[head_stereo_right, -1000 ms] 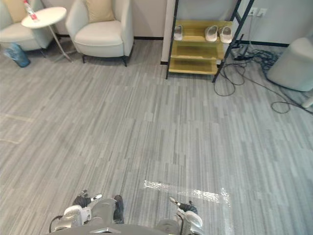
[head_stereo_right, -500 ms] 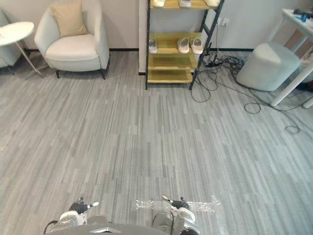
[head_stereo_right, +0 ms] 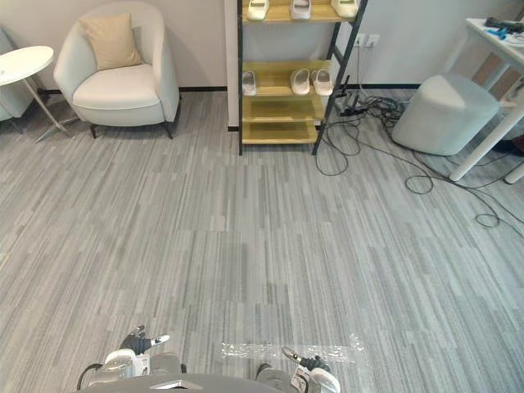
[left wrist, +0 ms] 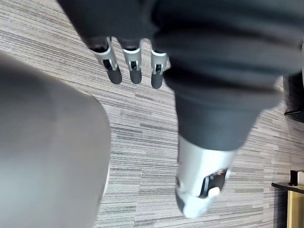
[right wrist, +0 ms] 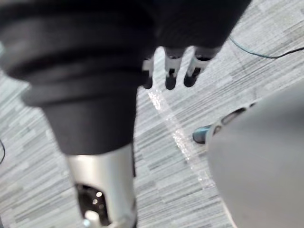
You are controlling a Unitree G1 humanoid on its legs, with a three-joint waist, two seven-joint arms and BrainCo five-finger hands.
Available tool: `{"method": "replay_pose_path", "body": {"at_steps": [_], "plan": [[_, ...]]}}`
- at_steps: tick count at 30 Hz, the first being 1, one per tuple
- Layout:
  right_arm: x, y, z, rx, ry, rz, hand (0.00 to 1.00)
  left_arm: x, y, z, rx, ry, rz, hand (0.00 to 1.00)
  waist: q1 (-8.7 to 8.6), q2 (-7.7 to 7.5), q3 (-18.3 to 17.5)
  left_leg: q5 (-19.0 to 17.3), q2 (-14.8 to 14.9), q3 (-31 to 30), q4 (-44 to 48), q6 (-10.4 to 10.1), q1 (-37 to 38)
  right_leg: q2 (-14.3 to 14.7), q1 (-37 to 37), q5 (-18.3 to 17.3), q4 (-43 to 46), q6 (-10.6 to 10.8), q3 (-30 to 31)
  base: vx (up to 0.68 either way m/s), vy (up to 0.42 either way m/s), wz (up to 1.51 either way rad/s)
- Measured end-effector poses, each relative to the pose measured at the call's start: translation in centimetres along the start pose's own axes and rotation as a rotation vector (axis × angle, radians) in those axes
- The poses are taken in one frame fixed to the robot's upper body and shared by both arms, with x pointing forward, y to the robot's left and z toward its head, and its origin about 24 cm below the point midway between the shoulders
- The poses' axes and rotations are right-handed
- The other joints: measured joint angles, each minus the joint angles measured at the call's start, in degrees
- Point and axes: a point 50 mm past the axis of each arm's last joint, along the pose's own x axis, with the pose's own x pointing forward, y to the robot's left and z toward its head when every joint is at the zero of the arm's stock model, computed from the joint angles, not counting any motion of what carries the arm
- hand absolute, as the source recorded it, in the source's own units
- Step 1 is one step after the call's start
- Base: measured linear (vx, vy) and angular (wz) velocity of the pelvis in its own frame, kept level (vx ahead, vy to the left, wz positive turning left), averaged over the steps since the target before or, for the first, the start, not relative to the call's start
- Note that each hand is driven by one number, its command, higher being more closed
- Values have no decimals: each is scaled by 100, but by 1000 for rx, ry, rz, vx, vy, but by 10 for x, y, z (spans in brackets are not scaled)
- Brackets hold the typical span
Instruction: Pick up cushions and gather them together orderly.
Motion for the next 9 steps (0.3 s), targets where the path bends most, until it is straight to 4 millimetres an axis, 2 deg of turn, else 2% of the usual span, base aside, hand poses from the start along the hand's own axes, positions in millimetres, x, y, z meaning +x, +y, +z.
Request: {"method": "replay_pose_path", "body": {"at_steps": [2,3,5,9], "plan": [[0,-1,1,-2,-3,-4,0,-1,-2,-3,-6,7,-3,0,21,58,-10,194,-231,-205,-840,55,184,22,-22,23,4,59,87,-14,125,-25],[1,-3,3,-5,-10,-9,0,-1,-4,-5,-13,13,-8,0,35,126,-9,214,-217,-239,-1091,225,280,148,-21,9,2,118,208,-3,147,-42],[-1,3,1,0,-14,3,0,0,1,-2,-21,5,7,0,29,-50,-6,132,-273,-50,-1197,279,367,100,-15,70,-44,217,404,-18,143,-42],[-4,3,-12,-7,14,6,0,-1,7,-4,-12,11,21,0,19,-153,-103,105,-405,127,-1278,353,418,-22,-69,113,-128,283,548,2,90,-21]]}}
